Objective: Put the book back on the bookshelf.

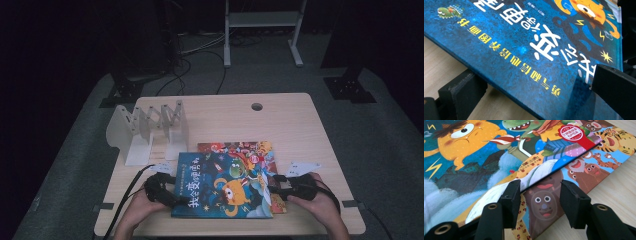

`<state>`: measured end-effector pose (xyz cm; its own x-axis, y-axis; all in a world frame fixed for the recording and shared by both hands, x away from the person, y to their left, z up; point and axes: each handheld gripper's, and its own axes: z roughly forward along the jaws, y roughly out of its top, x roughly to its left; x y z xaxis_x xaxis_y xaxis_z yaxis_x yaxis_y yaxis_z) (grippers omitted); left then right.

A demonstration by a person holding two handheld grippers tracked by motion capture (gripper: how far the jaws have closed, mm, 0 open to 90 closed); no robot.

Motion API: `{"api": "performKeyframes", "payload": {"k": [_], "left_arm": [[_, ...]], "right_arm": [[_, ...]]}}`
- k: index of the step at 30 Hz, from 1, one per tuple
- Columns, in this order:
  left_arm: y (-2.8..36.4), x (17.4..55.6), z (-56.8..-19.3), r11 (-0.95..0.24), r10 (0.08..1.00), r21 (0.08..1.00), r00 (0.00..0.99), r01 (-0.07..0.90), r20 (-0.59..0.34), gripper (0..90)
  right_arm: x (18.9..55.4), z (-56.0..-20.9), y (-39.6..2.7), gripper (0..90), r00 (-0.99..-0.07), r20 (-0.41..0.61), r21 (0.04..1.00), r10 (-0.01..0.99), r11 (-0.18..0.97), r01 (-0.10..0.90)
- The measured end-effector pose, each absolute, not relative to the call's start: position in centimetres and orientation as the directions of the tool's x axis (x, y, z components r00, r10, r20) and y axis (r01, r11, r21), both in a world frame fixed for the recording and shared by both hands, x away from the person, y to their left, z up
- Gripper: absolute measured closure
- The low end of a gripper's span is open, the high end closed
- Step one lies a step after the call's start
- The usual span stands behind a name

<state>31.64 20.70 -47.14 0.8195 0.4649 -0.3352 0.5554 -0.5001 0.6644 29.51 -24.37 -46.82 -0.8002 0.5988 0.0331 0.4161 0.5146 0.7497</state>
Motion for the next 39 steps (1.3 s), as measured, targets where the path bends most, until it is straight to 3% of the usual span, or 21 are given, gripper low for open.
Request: {"api": "performKeyframes", "payload": {"k": [7,16,31,39], "left_arm": [[20.7,31.4,-46.0,-0.51,0.496,0.648,0.809,0.566,-0.316,0.0],[21.2,30.7,-43.2,-0.452,0.469,0.71,0.821,0.54,-0.326,0.0],[20.3,30.9,-36.3,-0.478,0.473,0.761,0.859,0.439,-0.198,0.1],[20.6,32.4,-33.7,-0.491,0.468,0.757,0.864,0.431,-0.188,14.9]], "right_arm": [[29.5,-46.8,-24.0,51.3,-0.807,0.031,0.749,0.59,0.521,0.409],[29.5,-46.8,-23.7,51.5,-0.819,0.028,0.746,0.573,0.534,0.399],[29.3,-46.4,-21.9,50.1,-0.865,0.036,0.727,0.5,0.581,0.366],[28.9,-46.4,-20.4,49.0,-0.879,0.051,0.724,0.475,0.589,0.36]]}}
